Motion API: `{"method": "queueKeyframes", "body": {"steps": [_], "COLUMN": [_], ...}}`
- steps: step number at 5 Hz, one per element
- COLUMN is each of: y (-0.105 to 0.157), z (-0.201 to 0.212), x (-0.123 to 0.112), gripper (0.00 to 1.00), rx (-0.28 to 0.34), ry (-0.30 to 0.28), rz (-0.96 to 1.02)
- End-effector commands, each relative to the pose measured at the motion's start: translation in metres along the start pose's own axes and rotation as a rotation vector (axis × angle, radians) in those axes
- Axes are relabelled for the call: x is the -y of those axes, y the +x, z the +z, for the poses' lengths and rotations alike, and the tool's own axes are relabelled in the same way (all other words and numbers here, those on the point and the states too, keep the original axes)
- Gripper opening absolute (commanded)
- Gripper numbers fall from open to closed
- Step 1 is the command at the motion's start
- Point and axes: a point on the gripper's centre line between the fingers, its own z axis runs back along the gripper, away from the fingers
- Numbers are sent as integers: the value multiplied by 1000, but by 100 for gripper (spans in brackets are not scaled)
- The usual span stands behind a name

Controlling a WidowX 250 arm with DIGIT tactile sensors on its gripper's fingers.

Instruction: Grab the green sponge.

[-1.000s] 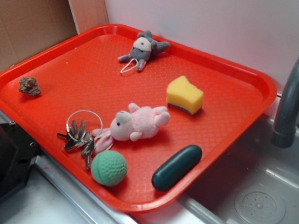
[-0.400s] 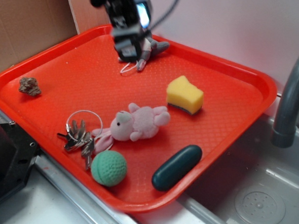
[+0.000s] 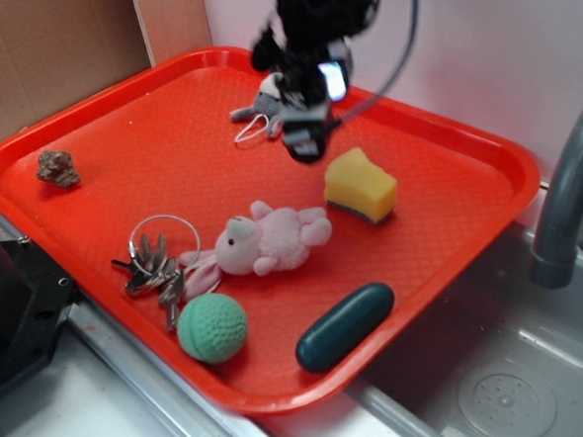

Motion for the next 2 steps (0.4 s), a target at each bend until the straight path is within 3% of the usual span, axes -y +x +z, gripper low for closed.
{"method": "queueKeyframes", "body": {"steps": [1,2], "y": [27,26], "z": [-30,-26], "x": [7,5], "gripper": [100,0], "rx": [-6,-30], "ry": [-24,-7], "rz": [-220,-305]}}
